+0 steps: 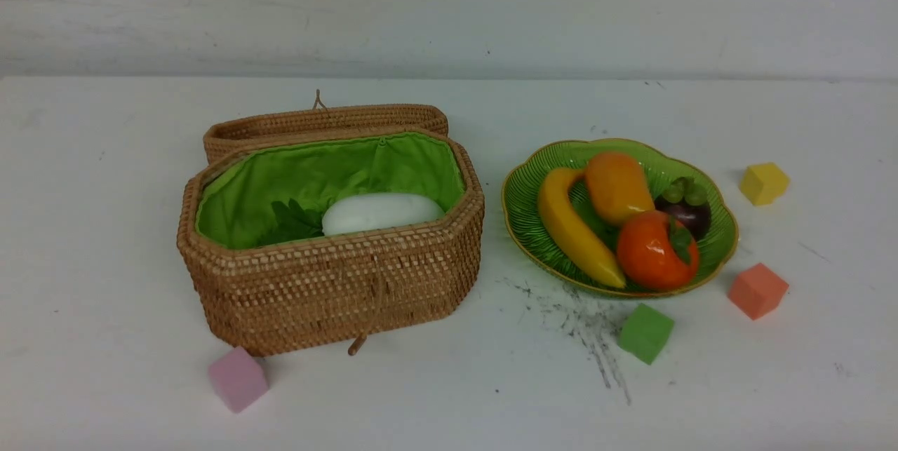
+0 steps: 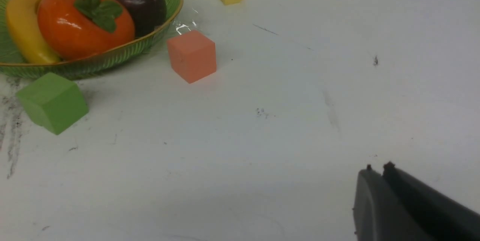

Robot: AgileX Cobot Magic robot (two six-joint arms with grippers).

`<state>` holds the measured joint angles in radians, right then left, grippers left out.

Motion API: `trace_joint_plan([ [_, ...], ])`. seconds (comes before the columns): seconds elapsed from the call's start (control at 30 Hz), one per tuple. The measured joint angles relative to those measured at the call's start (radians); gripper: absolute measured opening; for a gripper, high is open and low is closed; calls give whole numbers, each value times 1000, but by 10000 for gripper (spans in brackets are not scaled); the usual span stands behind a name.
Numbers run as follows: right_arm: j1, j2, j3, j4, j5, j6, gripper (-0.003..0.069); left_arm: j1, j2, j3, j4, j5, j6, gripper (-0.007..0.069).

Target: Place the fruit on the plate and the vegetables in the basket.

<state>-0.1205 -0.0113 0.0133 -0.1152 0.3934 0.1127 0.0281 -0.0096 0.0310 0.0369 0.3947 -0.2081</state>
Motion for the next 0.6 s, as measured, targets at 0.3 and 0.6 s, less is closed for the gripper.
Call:
trace_joint_plan([
  [0.3, 0, 0, 0, 0, 0, 0, 60, 0, 0, 0, 0, 0, 0, 239],
  [0.6, 0, 0, 0, 0, 0, 0, 74, 0, 0, 0, 0, 0, 0, 239],
])
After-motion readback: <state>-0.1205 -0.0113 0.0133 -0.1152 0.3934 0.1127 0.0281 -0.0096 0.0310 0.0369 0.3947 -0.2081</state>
